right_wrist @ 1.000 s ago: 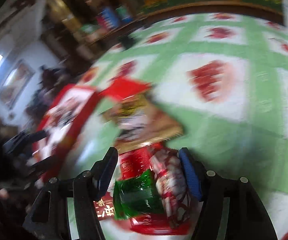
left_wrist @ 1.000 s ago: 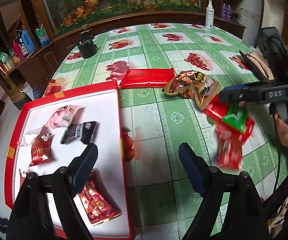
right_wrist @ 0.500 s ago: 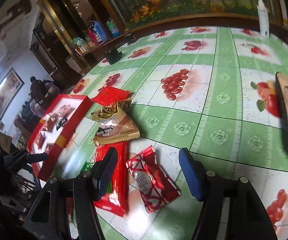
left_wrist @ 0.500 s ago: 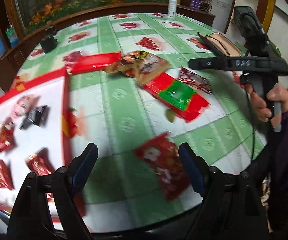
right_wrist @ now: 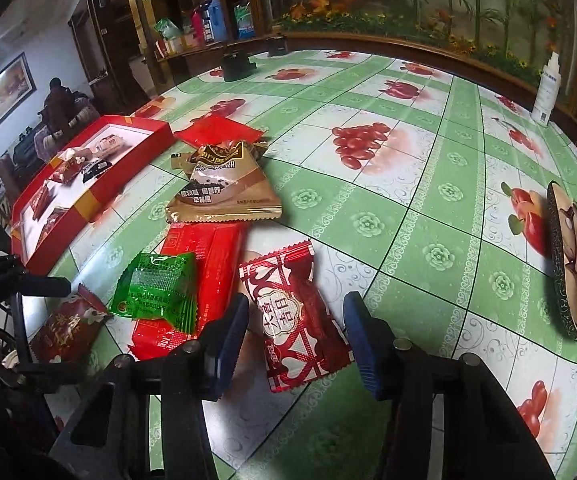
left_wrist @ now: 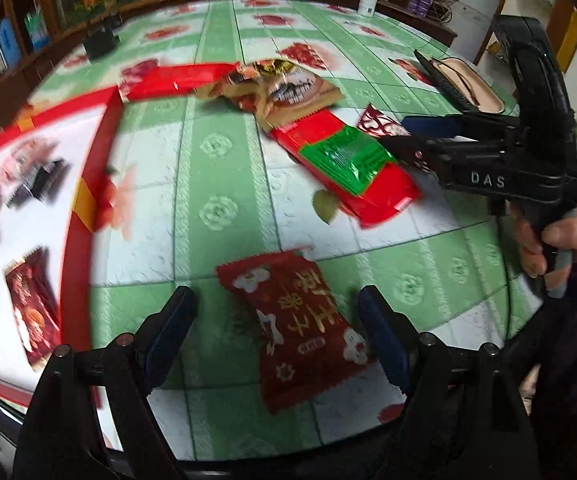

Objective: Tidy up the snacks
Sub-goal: 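Sweep the green-and-red pack and red candy bags toward the tray with the right gripper, then grasp the red printed candy bag with the left gripper while the right grasps a red-white candy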

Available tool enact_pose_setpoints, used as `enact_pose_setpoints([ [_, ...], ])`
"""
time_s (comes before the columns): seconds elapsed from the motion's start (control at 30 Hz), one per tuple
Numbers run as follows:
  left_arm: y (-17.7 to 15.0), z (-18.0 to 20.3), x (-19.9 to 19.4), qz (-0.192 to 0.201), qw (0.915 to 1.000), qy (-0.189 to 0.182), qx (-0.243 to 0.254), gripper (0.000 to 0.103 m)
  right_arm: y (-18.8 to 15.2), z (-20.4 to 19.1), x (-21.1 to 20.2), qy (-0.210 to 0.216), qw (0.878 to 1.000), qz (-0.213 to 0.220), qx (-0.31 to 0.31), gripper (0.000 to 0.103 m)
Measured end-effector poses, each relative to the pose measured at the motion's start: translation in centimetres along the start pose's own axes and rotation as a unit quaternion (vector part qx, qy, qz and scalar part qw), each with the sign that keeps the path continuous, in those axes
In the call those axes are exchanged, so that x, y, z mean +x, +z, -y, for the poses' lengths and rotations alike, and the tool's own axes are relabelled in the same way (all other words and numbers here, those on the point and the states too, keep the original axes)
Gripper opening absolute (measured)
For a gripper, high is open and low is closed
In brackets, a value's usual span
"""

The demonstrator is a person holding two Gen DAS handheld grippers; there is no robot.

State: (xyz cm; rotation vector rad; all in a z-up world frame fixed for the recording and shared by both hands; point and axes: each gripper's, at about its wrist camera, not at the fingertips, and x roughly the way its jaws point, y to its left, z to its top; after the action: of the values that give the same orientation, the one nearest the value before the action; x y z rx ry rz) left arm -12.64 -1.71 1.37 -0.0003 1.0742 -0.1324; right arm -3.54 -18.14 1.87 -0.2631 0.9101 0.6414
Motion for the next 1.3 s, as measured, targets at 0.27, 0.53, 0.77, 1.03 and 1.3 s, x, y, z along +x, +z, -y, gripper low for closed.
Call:
enact_pose_setpoints([
  [0.27, -0.2, -0.7, 0.0, 0.029, 0.9992, 0.016, 0.023, 0.057, -0.1, -1.3, 0.1, -0.042, 0.999, 0.014, -0.027, 0.031],
  [0.53, -0.3, -0.5, -0.3, 0.048, 0.9976, 0.004, 0.049, 0.038, -0.2, -0.9, -0.1, -0.052, 0.998, 0.02, 0.001, 0.028],
  [0.77, -0.9, 0.2, -0.8, 0.06, 0.9955, -0.003, 0.073, 0.035, -0.2, 1.0, -0.5, -0.055, 0.996, 0.029, 0.056, 0.028],
  [1.03, -0.7, 0.7, -2.9, 0.115, 0.9866, 0.05, 0.104, 0.035, -0.3, 1.9, -1.2, -0.056, 0.993, 0.05, 0.089, 0.028],
  [1.3, -0.1, -0.2, -4.3, 0.142, 0.9817, 0.079, 0.099, 0.035, -0.2, 2.5, -1.3, -0.055, 0.991, 0.052, 0.106, 0.028],
])
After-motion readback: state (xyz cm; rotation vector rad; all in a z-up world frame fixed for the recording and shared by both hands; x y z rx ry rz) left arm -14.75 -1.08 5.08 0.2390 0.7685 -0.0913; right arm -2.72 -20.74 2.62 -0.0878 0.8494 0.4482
